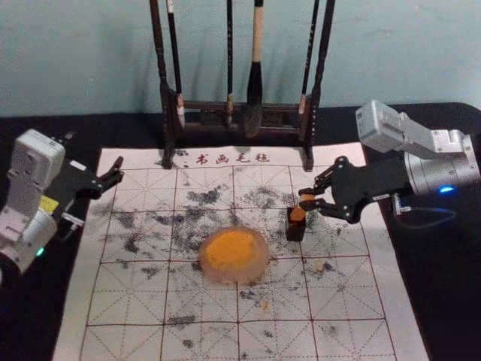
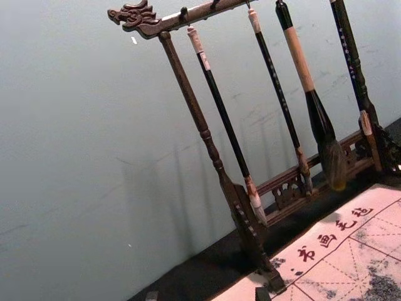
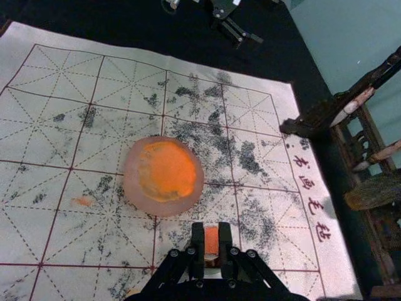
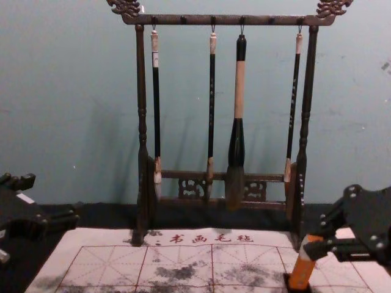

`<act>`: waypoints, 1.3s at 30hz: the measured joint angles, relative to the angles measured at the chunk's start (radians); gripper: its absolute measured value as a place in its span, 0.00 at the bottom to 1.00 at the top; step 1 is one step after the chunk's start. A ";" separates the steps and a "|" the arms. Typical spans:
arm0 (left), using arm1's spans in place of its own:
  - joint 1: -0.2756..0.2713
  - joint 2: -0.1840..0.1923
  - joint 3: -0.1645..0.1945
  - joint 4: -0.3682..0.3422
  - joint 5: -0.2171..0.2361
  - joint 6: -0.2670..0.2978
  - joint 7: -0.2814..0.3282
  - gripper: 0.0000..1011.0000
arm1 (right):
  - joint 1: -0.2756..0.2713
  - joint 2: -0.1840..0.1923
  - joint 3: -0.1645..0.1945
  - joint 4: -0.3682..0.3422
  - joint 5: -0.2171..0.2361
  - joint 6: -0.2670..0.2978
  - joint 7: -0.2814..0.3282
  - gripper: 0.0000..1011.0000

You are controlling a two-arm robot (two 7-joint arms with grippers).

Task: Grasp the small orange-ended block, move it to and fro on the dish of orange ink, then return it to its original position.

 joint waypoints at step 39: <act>0.000 0.000 0.000 0.000 0.000 0.000 0.000 0.99 | -0.015 -0.032 -0.026 0.054 -0.037 -0.011 -0.013 0.13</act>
